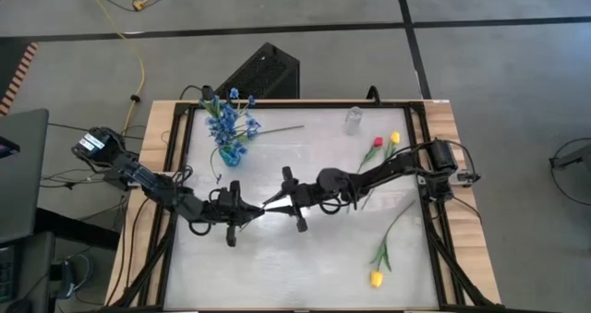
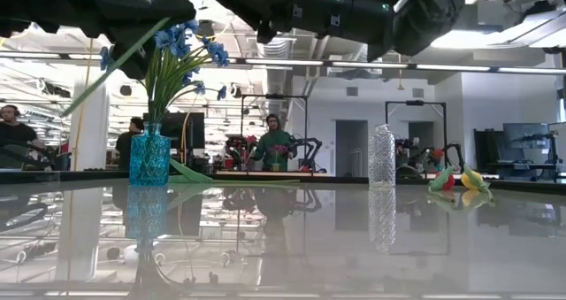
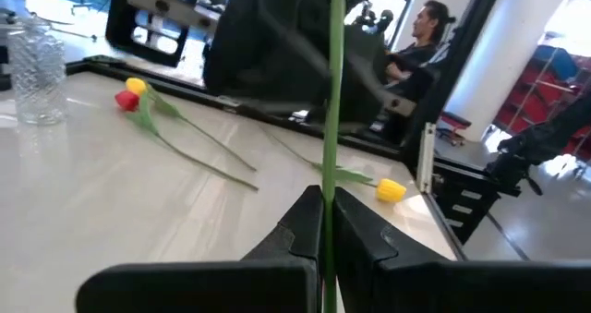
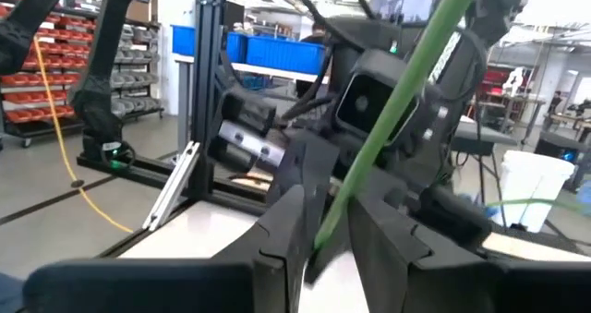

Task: Sort flowers into vase by color
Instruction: Put the black tulip flower into the blue vase

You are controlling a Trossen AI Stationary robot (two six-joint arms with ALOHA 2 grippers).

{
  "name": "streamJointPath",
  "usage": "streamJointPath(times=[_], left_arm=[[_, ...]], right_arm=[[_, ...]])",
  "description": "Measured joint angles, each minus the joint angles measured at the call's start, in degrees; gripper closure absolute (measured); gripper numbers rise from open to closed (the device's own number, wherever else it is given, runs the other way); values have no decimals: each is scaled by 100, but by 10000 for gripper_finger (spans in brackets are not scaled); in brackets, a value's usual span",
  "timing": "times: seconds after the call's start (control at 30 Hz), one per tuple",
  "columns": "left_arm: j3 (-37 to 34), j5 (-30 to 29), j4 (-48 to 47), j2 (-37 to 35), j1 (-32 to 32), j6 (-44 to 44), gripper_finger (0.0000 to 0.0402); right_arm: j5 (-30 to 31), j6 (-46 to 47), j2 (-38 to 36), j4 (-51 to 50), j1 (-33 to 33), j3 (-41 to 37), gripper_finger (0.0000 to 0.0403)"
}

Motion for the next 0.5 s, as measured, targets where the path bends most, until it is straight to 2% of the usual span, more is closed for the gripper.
streamJointPath(times=[0.27, 0.5], left_arm=[[0, 97, -10, 2, 61, 54, 401], [0, -82, 72, 4, 61, 279, 401]], right_arm=[[0, 2, 0, -41, 3, 105, 294], [0, 46, 0, -136, 3, 105, 294]])
